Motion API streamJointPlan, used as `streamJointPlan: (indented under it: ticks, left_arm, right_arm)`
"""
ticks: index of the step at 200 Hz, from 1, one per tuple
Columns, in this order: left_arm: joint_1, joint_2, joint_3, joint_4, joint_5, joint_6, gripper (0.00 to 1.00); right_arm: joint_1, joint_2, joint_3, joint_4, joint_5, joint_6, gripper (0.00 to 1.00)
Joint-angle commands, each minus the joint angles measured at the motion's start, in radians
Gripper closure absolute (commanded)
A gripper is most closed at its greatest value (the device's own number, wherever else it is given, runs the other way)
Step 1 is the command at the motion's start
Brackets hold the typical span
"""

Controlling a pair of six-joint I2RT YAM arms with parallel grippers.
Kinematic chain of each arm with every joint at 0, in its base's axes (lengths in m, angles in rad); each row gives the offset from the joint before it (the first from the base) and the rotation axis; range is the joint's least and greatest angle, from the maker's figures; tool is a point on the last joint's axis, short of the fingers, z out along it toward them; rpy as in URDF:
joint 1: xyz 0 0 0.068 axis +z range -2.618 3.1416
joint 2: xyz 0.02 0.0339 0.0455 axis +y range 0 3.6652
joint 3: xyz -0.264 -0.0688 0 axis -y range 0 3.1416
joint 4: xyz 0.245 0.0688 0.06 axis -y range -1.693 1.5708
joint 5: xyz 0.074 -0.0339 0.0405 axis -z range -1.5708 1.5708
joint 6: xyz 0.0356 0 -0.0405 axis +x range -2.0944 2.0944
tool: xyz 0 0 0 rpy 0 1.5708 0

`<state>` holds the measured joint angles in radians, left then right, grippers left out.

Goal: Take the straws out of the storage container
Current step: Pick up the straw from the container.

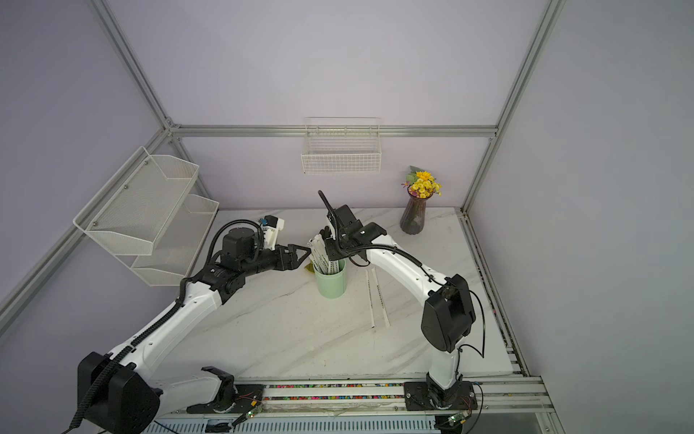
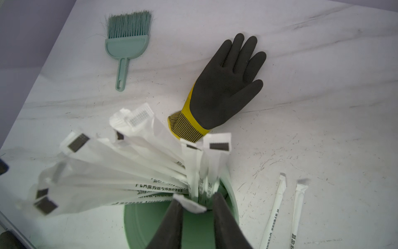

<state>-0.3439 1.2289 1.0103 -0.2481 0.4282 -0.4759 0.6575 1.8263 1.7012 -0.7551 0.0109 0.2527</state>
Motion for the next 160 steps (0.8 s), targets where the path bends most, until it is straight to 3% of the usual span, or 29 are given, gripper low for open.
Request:
streamJointPlan:
  ticks: [1,76,160]
  left_arm:
    - [-0.004,-0.041,0.029,0.006,-0.035,0.026,0.13]
    - [-0.004,-0.072,0.007,-0.004,-0.087,0.048,0.1]
    - [-0.004,-0.059,0.002,0.004,-0.089,0.048,0.09]
  right_arm:
    - [0.001,-0.039,0.003,0.01,0.052,0.013,0.72]
    - [-0.036,-0.01,-0.014,0.036,0.079,0.037,0.74]
    - [-0.039,-0.037,-0.083,0.062,-0.071,0.078,0.81]
